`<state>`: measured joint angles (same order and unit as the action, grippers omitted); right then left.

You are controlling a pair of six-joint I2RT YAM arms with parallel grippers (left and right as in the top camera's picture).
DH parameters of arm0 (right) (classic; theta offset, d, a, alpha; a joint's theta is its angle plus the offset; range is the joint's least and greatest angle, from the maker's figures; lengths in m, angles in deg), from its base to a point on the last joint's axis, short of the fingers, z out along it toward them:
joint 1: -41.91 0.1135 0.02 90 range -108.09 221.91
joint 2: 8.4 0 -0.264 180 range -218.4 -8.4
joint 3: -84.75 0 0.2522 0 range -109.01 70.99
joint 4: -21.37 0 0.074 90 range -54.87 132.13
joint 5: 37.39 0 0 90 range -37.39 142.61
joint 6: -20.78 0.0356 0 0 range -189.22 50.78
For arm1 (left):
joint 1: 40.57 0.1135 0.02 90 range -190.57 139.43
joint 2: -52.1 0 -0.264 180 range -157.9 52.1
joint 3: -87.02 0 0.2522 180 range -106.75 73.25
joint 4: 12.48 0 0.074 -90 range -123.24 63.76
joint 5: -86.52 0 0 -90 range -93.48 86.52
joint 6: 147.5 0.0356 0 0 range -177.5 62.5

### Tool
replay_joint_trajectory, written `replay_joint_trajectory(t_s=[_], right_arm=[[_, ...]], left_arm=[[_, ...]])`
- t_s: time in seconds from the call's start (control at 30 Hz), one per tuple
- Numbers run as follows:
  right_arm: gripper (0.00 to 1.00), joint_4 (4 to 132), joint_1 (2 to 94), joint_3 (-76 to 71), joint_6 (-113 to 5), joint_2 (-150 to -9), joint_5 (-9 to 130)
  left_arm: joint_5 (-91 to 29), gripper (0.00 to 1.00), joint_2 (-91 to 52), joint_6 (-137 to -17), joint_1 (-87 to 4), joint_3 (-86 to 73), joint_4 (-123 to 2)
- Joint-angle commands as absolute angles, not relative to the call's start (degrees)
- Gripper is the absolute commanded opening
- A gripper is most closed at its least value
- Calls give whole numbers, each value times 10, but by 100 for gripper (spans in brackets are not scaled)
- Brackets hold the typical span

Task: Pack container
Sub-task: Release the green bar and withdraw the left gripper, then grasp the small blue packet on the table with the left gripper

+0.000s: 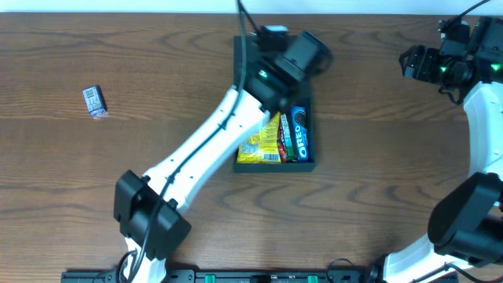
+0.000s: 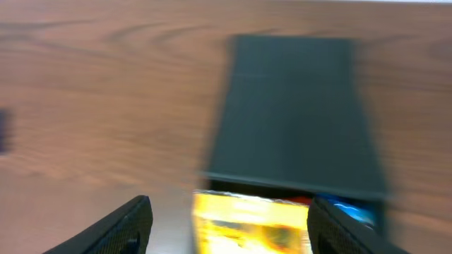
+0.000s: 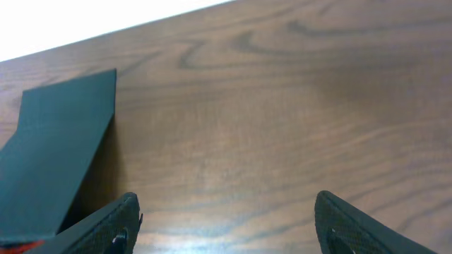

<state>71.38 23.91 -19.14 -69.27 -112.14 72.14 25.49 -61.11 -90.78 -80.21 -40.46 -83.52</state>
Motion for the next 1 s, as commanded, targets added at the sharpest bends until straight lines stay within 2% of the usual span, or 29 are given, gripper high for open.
replay_joint_trajectory(t_s=[0.0, 0.13, 0.27, 0.47, 0.67, 0.83, 0.97], right_arm=[[80, 702, 240, -188, -701, -1107, 726], [81, 699, 240, -188, -701, -1107, 726], [82, 713, 240, -188, -701, -1107, 726], [83, 752, 247, -188, -699, -1107, 751], [83, 765, 250, -188, -683, -1107, 773], [85, 774, 253, -188, -678, -1107, 774], [85, 773, 259, -188, -662, -1107, 777]], left_arm=[[303, 72, -618, -913, -726, -404, -875], [297, 75, -619, -954, -627, -404, -921], [284, 83, -619, -954, -536, -401, -919], [257, 87, -620, -952, -412, -377, -896], [151, 90, -624, -893, -309, -282, -796], [127, 96, -629, -835, -261, -217, -710], [61, 96, -640, -783, -237, -180, -636]])
